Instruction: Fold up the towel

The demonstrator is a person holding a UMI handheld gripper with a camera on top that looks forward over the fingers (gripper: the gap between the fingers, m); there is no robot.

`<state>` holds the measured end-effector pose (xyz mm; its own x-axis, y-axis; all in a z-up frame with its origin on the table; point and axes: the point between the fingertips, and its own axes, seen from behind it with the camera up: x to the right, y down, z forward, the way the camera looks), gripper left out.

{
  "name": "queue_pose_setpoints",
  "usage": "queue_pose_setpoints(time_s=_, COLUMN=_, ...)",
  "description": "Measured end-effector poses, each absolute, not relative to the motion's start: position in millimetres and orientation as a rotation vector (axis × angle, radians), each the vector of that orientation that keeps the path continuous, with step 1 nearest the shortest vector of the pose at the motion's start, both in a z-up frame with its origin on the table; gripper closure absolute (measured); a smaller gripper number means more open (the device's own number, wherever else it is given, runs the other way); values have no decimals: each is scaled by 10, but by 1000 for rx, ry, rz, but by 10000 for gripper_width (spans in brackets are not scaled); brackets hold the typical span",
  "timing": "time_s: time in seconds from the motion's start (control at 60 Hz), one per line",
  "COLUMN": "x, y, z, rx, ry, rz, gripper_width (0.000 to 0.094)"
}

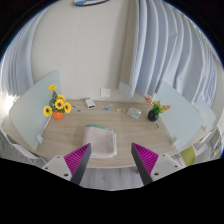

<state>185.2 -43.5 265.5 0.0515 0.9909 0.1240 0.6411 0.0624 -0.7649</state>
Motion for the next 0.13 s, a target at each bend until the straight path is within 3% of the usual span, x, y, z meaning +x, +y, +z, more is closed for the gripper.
queue_pose_setpoints(time_s=0.133, x=1815, y=-580, z=2614, rx=-1668, ry=-1657, rz=695, gripper_width=86)
